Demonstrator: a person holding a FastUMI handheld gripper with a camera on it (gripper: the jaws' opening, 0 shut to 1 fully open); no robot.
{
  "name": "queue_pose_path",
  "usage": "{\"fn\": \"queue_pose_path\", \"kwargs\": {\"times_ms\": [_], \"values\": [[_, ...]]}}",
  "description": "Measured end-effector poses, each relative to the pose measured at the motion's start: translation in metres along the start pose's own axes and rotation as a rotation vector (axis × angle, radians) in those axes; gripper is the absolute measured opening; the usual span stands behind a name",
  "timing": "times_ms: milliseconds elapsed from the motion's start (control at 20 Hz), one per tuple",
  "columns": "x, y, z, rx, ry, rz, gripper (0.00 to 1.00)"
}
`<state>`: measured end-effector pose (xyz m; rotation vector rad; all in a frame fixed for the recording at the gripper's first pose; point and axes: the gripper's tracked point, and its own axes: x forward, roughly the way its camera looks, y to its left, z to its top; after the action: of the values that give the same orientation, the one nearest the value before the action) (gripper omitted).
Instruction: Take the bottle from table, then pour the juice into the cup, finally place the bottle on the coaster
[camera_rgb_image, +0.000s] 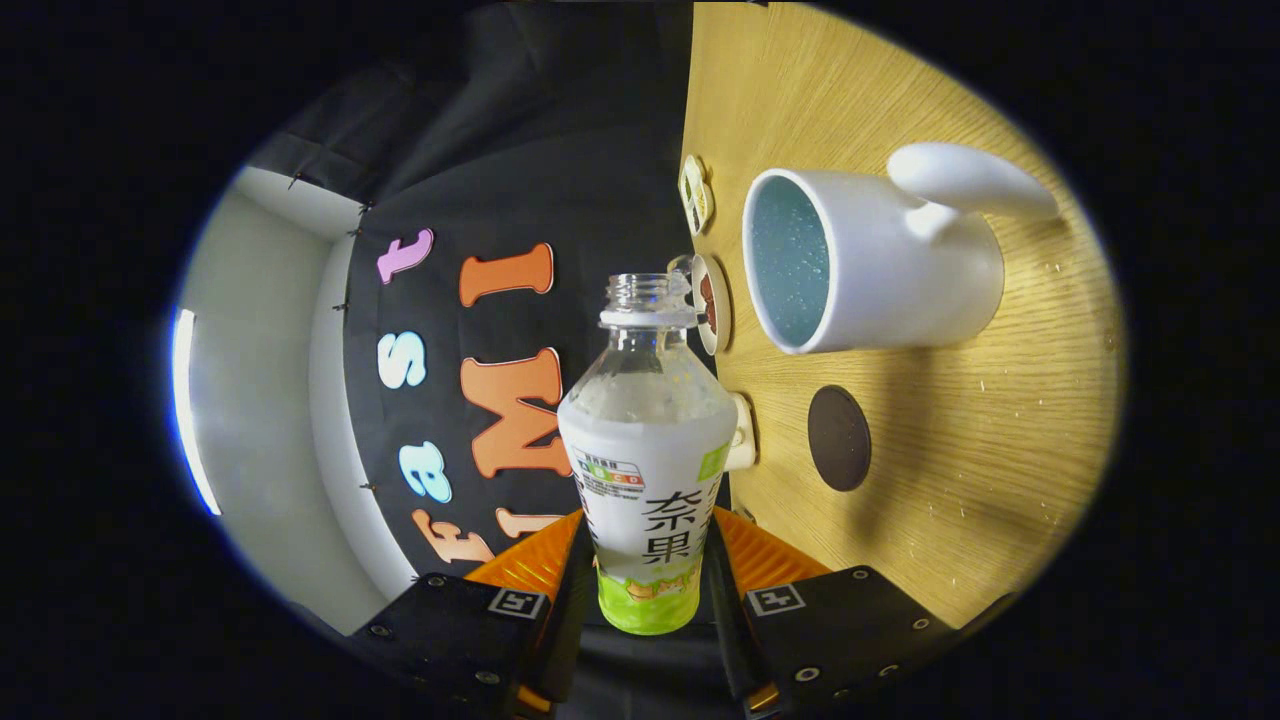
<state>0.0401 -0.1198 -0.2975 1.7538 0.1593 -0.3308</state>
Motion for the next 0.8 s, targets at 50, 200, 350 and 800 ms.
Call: {"fn": "queue_pose_path", "kwargs": {"times_ms": [50, 200, 350, 800], "values": [[0.0006, 0.0017, 0.0010, 0.010, 0.000, 0.001, 0.59], [0.0015, 0.0021, 0.0008, 0.027, 0.004, 0.000, 0.58], [0.0025, 0.0045, 0.0024, 0.031, 0.000, 0.005, 0.58], [0.0023, 0.0089, 0.0090, 0.099, -0.012, 0.025, 0.58]]}}
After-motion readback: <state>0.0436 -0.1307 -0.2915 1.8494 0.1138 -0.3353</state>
